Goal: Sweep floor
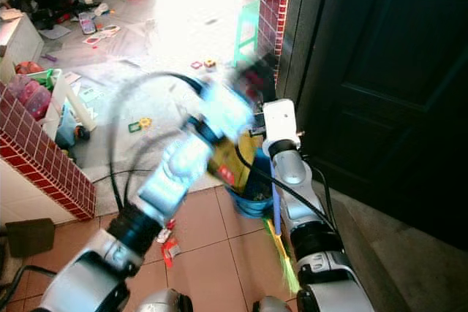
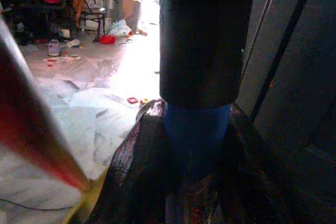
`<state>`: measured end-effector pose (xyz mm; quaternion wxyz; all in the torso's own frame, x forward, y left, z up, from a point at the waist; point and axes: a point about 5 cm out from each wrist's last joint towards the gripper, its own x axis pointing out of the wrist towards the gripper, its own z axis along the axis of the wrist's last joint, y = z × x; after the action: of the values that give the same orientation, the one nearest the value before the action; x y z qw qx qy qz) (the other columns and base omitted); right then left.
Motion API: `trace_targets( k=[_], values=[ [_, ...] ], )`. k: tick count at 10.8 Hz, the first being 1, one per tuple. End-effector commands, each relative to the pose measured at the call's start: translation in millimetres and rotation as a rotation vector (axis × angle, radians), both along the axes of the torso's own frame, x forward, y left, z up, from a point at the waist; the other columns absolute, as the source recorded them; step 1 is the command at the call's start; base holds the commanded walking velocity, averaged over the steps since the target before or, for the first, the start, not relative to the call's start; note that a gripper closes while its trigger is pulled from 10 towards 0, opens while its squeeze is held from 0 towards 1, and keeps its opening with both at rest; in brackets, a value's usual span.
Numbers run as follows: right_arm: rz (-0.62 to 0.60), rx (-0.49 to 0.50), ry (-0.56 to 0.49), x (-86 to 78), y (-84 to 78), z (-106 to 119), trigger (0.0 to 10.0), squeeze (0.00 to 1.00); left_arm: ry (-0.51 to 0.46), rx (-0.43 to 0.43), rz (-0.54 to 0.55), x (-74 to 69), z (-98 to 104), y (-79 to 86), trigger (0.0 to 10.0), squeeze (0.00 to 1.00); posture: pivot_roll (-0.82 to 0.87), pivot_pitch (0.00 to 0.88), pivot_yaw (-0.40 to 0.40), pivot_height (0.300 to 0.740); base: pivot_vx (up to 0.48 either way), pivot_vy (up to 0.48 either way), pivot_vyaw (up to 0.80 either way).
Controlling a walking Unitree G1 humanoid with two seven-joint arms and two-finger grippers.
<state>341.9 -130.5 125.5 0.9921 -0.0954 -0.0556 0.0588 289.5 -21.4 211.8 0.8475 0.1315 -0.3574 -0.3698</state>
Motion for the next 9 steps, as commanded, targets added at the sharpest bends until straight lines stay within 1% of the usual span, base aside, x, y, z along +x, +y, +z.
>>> trace_targets(
  k=[1, 2, 3, 4, 5, 6, 7, 8, 9],
  values=[
    [0.009, -0.005, -0.072, 1.4, 2.6, 15, 10.0, 0.00, -0.043, 0.052, -0.158, -14.1, 6, -8.3, 10.0, 0.00, -0.09, 0.000, 0.071, 0.740, 0.000, 0.000, 0.00],
    [0.012, -0.009, -0.069, 0.9, 3.2, 13, 10.0, 0.00, -0.029, 0.113, -0.245, -20.8, 3, -15.2, 10.0, 0.00, -0.09, 0.000, 0.069, 0.740, 0.000, 0.000, 0.00],
    [0.015, -0.008, -0.069, 1.3, 4.5, 13, 10.0, 0.00, -0.040, 0.133, -0.271, -23.0, 4, -18.0, 10.0, 0.00, -0.09, 0.000, 0.067, 0.740, 0.000, 0.000, 0.00],
    [0.022, -0.009, -0.076, 2.2, 6.9, 16, 10.0, 0.00, -0.023, 0.190, -0.323, -26.5, 0, -22.5, 10.0, 0.00, -0.09, 0.000, 0.065, 0.740, 0.000, 0.000, 0.00],
    [0.028, -0.011, -0.082, 3.3, 7.3, 17, 10.0, 0.00, -0.026, 0.219, -0.343, -27.3, 0, -23.3, 10.0, 0.00, -0.09, 0.000, 0.061, 0.740, 0.000, 0.000, 0.00],
    [0.029, -0.012, -0.082, 3.5, 7.3, 17, 10.0, 0.00, -0.026, 0.211, -0.335, -26.4, 2, -22.3, 10.0, 0.00, -0.09, 0.000, 0.060, 0.740, 0.000, 0.000, 0.00],
    [0.030, -0.015, -0.084, 4.0, 7.3, 17, 10.0, 0.00, -0.094, 0.166, -0.241, -17.8, 17, -14.4, 10.0, 0.00, -0.09, 0.000, 0.058, 0.740, 0.000, 0.000, 0.00],
    [0.032, -0.009, -0.092, 3.4, 7.5, 18, 10.0, 0.00, -0.145, 0.056, -0.117, -5.0, 45, -2.0, 10.0, 0.00, -0.09, 0.000, 0.060, 0.740, 0.000, 0.000, 0.00],
    [0.033, -0.008, -0.095, 2.7, 7.3, 18, 10.0, 0.00, -0.162, -0.044, -0.039, 2.9, 67, 8.3, 10.0, 0.00, -0.09, 0.000, 0.059, 0.740, 0.000, 0.000, 0.00]
  ],
)
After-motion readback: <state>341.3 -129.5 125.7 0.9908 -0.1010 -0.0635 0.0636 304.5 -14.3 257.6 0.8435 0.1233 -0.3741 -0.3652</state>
